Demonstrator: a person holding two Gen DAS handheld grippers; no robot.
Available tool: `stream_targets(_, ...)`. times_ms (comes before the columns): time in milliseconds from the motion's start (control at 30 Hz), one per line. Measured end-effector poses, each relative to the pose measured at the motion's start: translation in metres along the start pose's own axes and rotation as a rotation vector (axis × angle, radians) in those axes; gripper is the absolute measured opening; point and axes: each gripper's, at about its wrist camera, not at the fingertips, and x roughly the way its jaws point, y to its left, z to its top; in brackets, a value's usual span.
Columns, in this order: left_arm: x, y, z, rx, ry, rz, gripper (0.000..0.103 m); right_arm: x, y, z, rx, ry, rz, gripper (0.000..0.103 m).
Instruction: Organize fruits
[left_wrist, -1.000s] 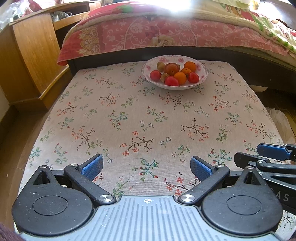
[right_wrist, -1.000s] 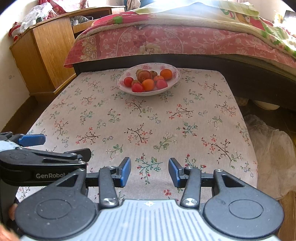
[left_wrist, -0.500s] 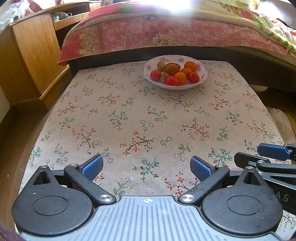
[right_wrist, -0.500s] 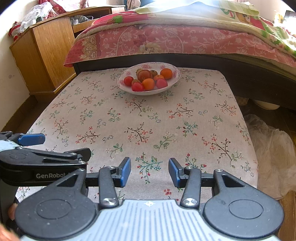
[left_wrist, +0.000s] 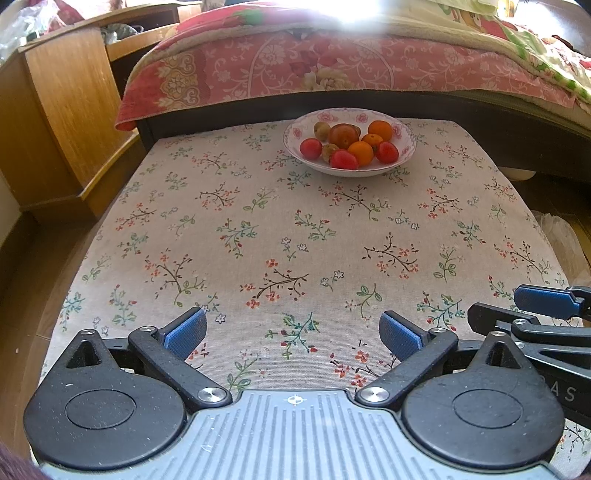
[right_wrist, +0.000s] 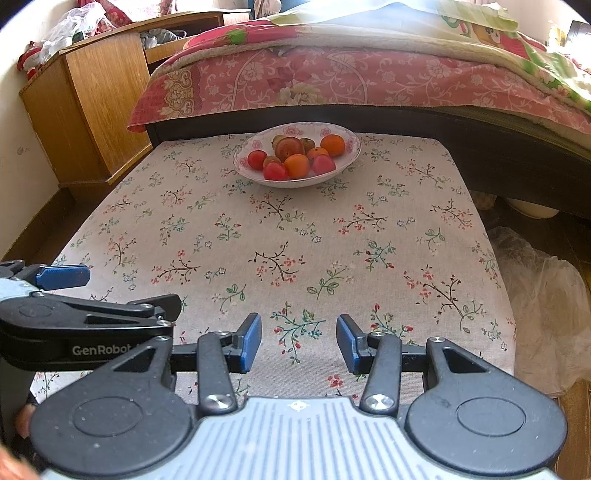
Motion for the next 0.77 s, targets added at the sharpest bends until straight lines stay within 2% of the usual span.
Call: stream_targets(767,-0.0014,0.0010,0.0006,-0.008,-0.021,0.024,0.101,0.0030,0.0025,0.0018,-0.007,0.007,0.003,0.047)
